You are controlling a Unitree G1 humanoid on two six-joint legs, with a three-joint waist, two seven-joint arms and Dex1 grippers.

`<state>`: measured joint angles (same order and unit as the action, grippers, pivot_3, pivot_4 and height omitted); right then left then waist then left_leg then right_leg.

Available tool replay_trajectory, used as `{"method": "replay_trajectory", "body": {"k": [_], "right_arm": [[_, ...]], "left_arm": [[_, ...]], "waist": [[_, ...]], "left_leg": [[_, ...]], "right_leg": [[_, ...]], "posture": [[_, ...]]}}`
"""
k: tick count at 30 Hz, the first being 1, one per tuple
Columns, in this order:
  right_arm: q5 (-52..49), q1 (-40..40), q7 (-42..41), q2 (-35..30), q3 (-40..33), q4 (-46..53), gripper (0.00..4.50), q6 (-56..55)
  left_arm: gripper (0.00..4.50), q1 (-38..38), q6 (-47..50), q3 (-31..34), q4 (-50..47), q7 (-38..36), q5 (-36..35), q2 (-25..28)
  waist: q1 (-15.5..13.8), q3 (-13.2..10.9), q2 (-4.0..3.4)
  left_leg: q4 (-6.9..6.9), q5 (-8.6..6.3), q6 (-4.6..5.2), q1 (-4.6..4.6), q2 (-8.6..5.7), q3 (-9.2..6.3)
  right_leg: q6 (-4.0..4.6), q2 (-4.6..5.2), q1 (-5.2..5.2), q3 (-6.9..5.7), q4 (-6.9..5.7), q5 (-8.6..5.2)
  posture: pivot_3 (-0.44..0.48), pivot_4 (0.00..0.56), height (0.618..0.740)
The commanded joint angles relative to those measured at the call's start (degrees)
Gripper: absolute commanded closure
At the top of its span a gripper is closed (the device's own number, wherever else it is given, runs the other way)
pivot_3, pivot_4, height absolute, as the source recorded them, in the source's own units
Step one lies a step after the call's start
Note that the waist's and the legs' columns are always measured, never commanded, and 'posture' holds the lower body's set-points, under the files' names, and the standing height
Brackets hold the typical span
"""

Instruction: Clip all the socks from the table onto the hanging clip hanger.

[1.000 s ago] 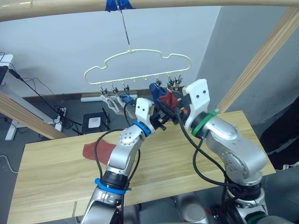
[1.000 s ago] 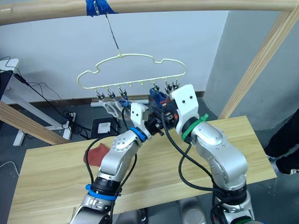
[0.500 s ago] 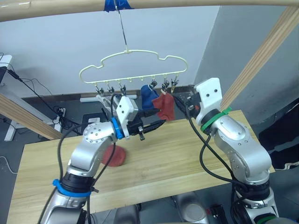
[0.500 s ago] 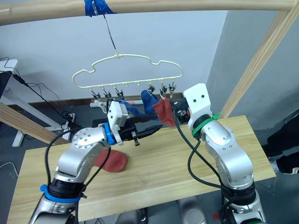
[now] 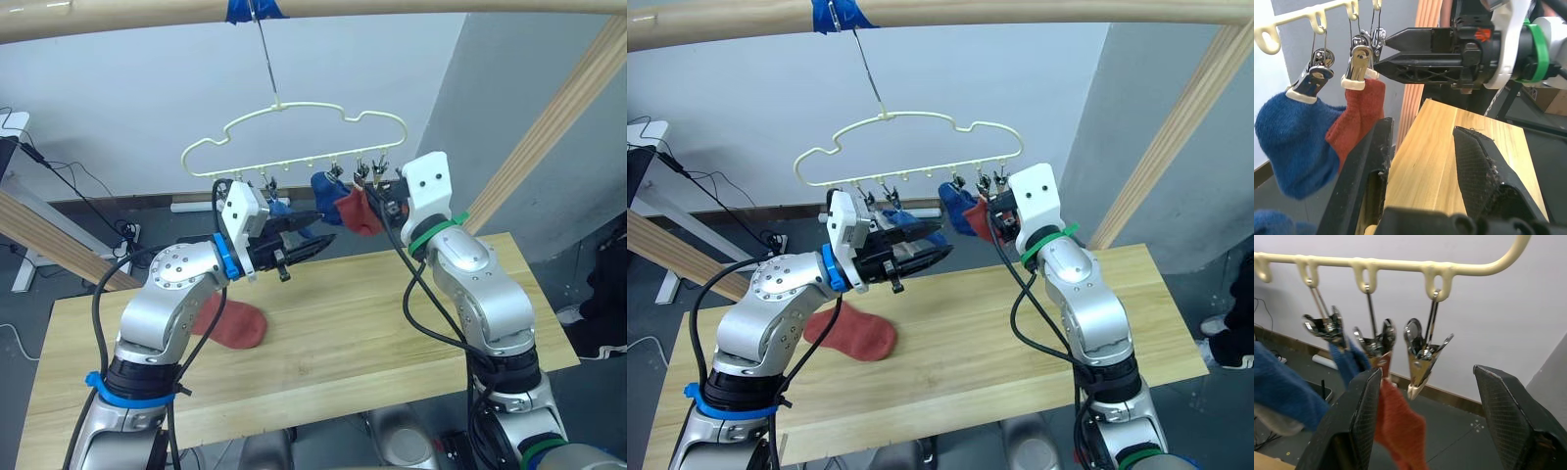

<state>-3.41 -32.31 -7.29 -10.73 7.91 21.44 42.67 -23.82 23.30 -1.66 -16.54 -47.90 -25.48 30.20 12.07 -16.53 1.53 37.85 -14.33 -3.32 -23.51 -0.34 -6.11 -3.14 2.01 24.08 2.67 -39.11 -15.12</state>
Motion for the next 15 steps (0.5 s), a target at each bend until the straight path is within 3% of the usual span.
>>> {"method": "replay_trajectory", "body": {"k": [1,8,15], "right_arm": [[1.27,-1.29,0.98,0.57,-1.05,-0.28,1.39,-3.14],[2.17,-1.6,1.98,1.68,-1.71,-1.44,1.39,-4.4],[-0.91,-2.98,4.63,8.73,-6.38,0.03,1.39,0.93]], "left_arm": [[2.37,-0.98,-0.91,1.34,-1.95,0.39,-0.13,0.57],[2.37,-1.77,-1.15,0.95,-1.54,0.28,0.11,0.34],[2.37,-2.4,-1.51,0.71,-1.11,0.03,0.37,0.36]], "waist": [[-0.02,0.0,0.0],[-0.17,0.01,-0.01],[-0.21,0.02,-0.02]], "left_leg": [[0.0,0.0,0.0,0.0,0.0,0.0],[0.0,0.0,0.0,0.0,0.0,0.0],[0.01,0.0,0.0,0.0,0.01,0.0]], "right_leg": [[0.01,0.0,0.0,-0.01,0.0,0.01],[0.02,0.0,0.0,0.0,-0.01,0.04],[0.06,-0.02,0.01,-0.01,-0.03,0.1]], "posture": [[-0.276,0.22,0.733],[-0.276,0.22,0.733],[-0.282,0.214,0.733]]}}
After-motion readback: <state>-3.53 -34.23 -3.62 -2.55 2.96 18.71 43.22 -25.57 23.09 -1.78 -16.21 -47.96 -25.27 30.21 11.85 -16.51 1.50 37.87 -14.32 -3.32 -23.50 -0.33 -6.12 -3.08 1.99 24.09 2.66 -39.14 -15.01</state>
